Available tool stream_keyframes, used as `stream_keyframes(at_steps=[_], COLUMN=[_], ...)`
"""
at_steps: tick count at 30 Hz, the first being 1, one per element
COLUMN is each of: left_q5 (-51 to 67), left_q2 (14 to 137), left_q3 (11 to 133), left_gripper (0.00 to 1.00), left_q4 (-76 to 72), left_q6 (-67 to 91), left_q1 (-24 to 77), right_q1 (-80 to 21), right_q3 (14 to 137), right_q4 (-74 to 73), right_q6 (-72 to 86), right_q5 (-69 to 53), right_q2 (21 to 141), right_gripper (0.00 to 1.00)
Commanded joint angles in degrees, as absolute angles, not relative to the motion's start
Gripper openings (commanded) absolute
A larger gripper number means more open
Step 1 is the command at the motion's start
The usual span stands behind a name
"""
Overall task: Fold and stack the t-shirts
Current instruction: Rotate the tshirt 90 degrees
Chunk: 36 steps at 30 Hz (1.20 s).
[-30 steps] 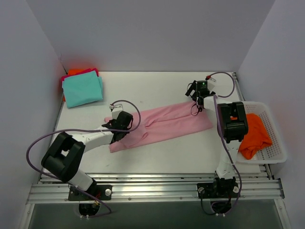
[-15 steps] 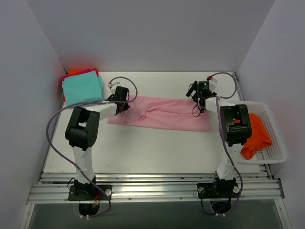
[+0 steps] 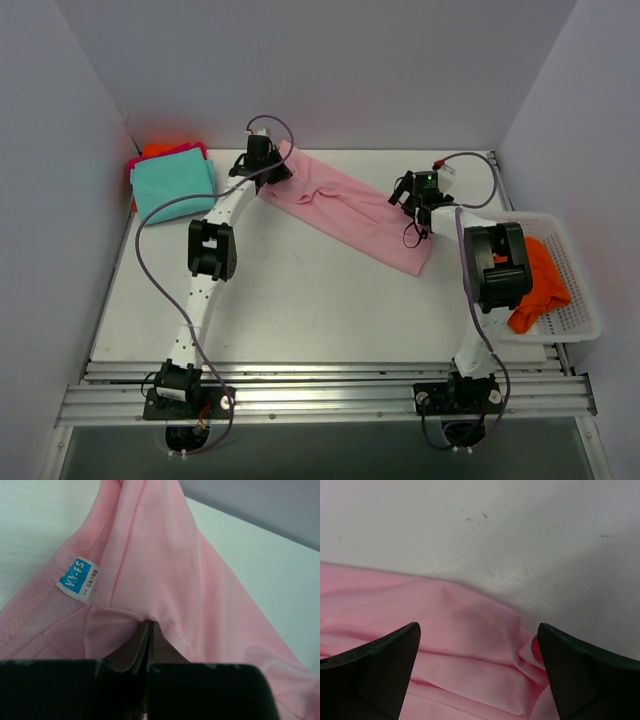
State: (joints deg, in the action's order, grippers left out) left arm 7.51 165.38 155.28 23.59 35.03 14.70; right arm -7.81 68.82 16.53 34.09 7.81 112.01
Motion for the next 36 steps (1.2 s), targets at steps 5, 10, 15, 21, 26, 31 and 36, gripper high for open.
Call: stream_keyframes(at_steps=[5,10,15,21,26,31,36], left_q5=[20.28,21.71,23.10,25.31,28.12,31.02,36.98], left_q2=[167.05,166.92,165.94,166.38,165.41,164.53,162.17], left_q3=[155.18,152.88,150.11,150.56,150.03,149.33,146.35], left_gripper=[0.04,0.04,0.04,0.03,0.03,0.03,0.03], left_q4=[11.94,7.75,5.89,5.63,5.45,4.40,-3.41], left_q6=[42.97,45.18,44.56,45.09,43.77,43.15,43.50], left_q1=[13.62,13.36,13.10,12.74,12.57,12.66,12.66], right_q1=[-10.45,-16.50,-25.03,-39.53,-48.85,-55.98,-60.20], right_q3=[61.97,54.42,48.79,47.20,50.09,51.77,52.73], right_q4=[15.82,16.70,17.75,17.14,16.96,17.05,13.12], right_q6=[35.68,37.26,40.51,45.69,48.07,50.18,51.15], right_q5=[10.10,12.65,13.97,16.61,18.28,19.86,24.93], right_q2=[105.38,101.08,97.21,95.89,97.37,100.02,99.94], right_gripper=[1.00,1.00,1.00,1.00,1.00,1.00,1.00])
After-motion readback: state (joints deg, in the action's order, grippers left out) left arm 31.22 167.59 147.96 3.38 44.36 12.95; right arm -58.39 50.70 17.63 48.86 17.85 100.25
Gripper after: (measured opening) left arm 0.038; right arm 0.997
